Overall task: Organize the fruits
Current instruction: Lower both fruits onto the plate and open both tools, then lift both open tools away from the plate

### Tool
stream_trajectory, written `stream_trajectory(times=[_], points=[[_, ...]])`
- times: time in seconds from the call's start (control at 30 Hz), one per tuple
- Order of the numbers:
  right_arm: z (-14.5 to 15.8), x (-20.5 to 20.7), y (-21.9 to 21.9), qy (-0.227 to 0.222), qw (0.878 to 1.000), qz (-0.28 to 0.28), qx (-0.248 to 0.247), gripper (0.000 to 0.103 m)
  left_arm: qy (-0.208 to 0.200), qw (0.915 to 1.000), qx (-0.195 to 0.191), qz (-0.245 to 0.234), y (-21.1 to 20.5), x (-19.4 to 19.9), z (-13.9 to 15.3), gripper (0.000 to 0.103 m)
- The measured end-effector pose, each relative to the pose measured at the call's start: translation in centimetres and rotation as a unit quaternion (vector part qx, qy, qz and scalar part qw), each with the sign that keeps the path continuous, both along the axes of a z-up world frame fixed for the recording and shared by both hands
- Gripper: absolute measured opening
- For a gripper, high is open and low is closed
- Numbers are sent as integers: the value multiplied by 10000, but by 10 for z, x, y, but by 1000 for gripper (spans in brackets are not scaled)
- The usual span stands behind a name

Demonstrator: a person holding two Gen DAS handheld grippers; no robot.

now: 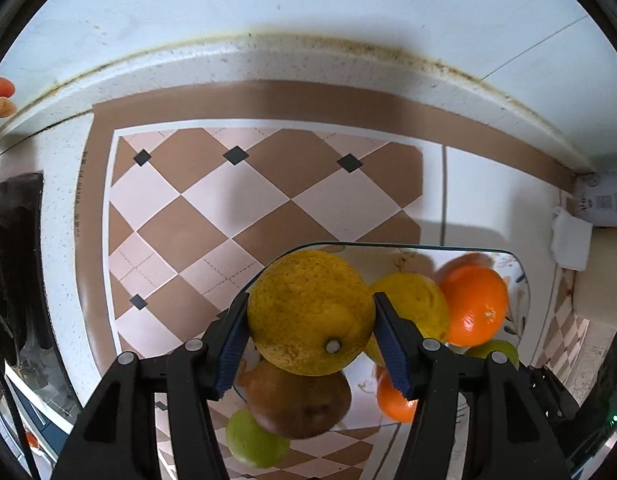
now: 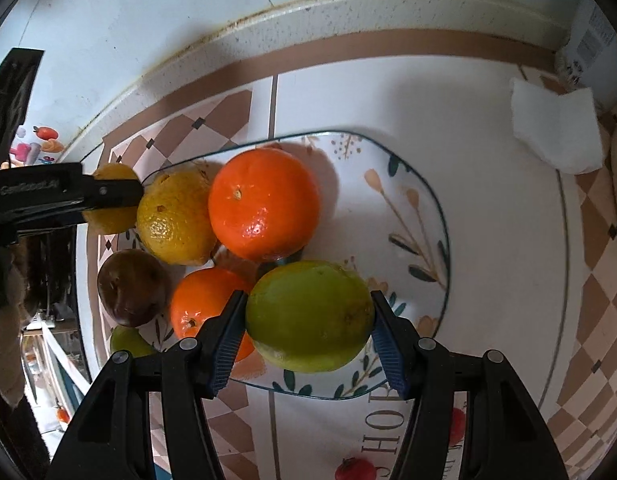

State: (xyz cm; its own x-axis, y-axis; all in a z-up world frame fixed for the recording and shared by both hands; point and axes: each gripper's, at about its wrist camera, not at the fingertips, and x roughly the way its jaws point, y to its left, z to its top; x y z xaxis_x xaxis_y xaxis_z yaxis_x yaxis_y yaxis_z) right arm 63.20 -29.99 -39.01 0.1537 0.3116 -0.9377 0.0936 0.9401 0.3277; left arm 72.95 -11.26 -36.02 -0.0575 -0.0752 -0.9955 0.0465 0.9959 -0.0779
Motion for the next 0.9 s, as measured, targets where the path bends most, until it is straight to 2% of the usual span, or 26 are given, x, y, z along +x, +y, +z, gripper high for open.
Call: stream_trajectory(times=[0.1, 0.23, 0.3, 0.33, 0.37, 0.4, 0.57, 0.67, 0.77, 0.9], points=[[0, 3, -1, 45, 10000, 21, -22, 63, 23, 9999, 75, 136, 6, 1, -5, 57], [-4, 5, -1, 190, 9998, 42, -100, 63, 186, 9993, -83, 327, 15, 0, -12, 57], [-7, 4, -2, 261, 9996, 37, -126, 66, 131, 9993, -100, 349, 19, -1, -11, 65], [-6, 3, -2, 253, 9996, 9, -130, 70, 93, 9994, -104, 329, 21, -1, -9, 73], [-5, 3, -3, 231, 9995, -28, -190, 79, 64, 9994, -113, 329, 22, -2, -7, 83], [-4, 4, -3, 213, 9995, -48, -217, 87, 31, 9993, -109, 344, 24, -2, -5, 86], [12, 0, -5, 66, 9997, -168, -176, 91, -146, 9988, -185, 428, 40, -10, 12, 87], [26, -6, -6, -34, 9991, -197, -364, 91, -313, 9989, -120, 338, 49, -24, 27, 87], [42, -15, -4, -216, 9974, -175, -670, 91, -627, 9978, 0, 229, 51, -48, 43, 87], [57, -35, -3, -370, 9958, -197, -812, 91, -970, 9950, 27, 253, 53, -80, 64, 87]])
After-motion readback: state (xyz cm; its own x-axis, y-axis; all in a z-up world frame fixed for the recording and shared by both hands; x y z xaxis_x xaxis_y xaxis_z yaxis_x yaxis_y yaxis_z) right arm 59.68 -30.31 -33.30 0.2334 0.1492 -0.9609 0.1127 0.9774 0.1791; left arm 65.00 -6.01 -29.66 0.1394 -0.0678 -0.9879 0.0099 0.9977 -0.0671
